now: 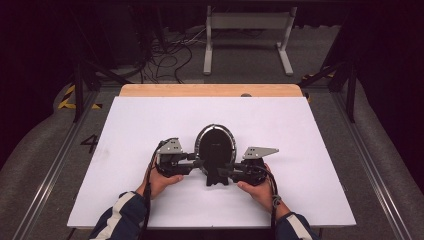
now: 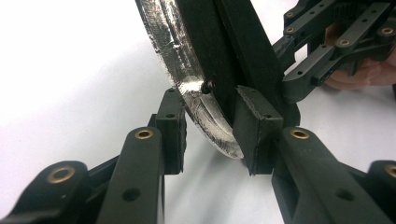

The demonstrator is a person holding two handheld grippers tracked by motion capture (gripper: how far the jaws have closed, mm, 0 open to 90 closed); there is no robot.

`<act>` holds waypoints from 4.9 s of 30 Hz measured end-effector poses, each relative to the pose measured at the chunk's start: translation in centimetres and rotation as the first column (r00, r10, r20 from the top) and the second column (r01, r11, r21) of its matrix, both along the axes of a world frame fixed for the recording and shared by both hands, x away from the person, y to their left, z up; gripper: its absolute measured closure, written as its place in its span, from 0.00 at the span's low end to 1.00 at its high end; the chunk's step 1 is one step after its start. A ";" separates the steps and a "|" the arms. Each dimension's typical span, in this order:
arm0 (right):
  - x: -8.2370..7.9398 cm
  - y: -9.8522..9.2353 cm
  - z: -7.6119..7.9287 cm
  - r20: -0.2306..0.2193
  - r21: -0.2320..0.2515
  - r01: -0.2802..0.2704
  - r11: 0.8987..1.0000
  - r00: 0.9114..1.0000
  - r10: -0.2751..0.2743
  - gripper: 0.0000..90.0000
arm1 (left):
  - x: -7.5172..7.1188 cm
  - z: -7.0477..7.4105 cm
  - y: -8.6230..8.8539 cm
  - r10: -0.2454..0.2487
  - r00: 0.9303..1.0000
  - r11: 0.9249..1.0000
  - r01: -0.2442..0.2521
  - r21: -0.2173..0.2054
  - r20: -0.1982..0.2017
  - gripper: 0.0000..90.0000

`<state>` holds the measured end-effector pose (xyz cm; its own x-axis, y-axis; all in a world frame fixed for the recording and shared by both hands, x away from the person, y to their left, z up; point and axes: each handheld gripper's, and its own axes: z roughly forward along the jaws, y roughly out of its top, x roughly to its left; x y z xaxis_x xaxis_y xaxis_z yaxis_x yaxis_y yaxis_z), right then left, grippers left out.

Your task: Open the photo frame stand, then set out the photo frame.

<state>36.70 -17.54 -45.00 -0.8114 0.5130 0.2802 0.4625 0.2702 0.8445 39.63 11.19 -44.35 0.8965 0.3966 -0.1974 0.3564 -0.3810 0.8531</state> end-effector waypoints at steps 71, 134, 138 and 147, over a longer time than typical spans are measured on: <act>-2.7 0.8 0.9 0.090 -0.190 -0.029 0.981 0.995 0.047 0.88 | -1.4 -0.3 -1.3 0.092 0.939 0.975 -0.153 0.161 0.332 0.77; -5.6 5.9 3.1 0.284 -0.114 0.139 0.984 0.953 -0.101 1.00 | 0.3 -0.4 -0.2 0.112 0.965 0.983 -0.142 0.114 0.239 0.52; -5.6 7.0 2.4 0.285 -0.124 0.154 0.980 0.952 -0.114 1.00 | 0.3 -0.3 -0.6 0.089 0.966 0.986 -0.120 0.112 0.244 0.54; -6.3 9.2 0.4 0.316 -0.243 0.204 0.948 0.941 -0.121 1.00 | 0.2 -0.8 -1.9 0.063 0.967 0.984 -0.101 0.146 0.246 0.71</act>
<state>30.36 -8.33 -44.63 -0.7348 0.6668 -0.1243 0.2619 0.4479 0.8549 39.86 9.33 -45.16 0.8731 0.4792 0.0896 0.1842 -0.4945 0.8494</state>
